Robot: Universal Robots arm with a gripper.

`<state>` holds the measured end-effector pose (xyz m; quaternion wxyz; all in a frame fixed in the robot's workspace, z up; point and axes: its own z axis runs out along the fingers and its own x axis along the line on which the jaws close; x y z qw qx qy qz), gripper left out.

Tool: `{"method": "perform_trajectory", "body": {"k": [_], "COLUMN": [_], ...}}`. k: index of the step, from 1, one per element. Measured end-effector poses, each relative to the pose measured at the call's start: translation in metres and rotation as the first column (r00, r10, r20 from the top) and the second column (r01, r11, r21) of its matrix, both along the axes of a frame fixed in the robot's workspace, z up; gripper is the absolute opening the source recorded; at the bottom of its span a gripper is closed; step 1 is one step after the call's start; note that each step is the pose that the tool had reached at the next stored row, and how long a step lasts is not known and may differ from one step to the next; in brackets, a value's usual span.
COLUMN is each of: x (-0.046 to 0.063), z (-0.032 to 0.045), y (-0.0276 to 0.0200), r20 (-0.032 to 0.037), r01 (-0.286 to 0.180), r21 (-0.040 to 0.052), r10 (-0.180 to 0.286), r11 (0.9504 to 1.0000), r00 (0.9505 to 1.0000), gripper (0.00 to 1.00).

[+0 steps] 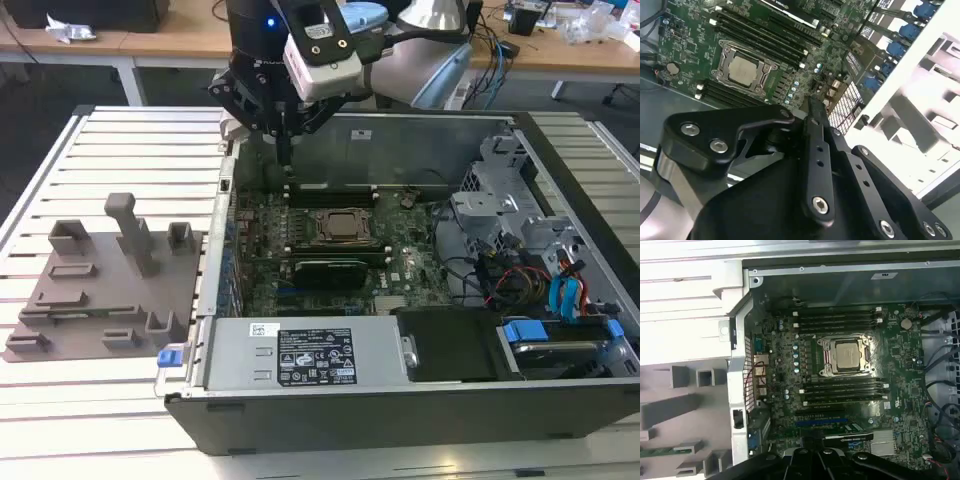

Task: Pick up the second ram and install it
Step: 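Reach for the second ram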

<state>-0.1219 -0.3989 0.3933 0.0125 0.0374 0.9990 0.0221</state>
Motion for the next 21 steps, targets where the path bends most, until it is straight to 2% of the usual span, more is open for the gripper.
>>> {"method": "perform_trajectory", "body": {"k": [1,2,5,6,8,18,21], "x": [-0.008,-0.021,-0.038,-0.047,-0.057,-0.120,-0.133], "z": [0.0000,0.0000,-0.0002,-0.0002,-0.0003,-0.0012,-0.0014], "y": [0.0000,0.0000,0.0000,0.0000,0.0000,0.0000,0.0000], "r20": [0.0002,0.0005,0.0007,0.0008,0.0013,0.0024,0.0027], "r01": [0.000,0.000,0.000,0.000,0.000,0.000,0.000], "r21": [-0.0001,0.0000,0.0000,-0.0001,0.0000,0.0001,0.0000], "r10": [0.000,0.000,0.000,0.000,0.000,0.000,0.000], "r11": [1.0000,1.0000,1.0000,1.0000,1.0000,1.0000,1.0000], "r00": [1.0000,1.0000,1.0000,1.0000,1.0000,1.0000,1.0000], "gripper": [0.10,0.10,0.10,0.10,0.10,0.10,0.10]}}
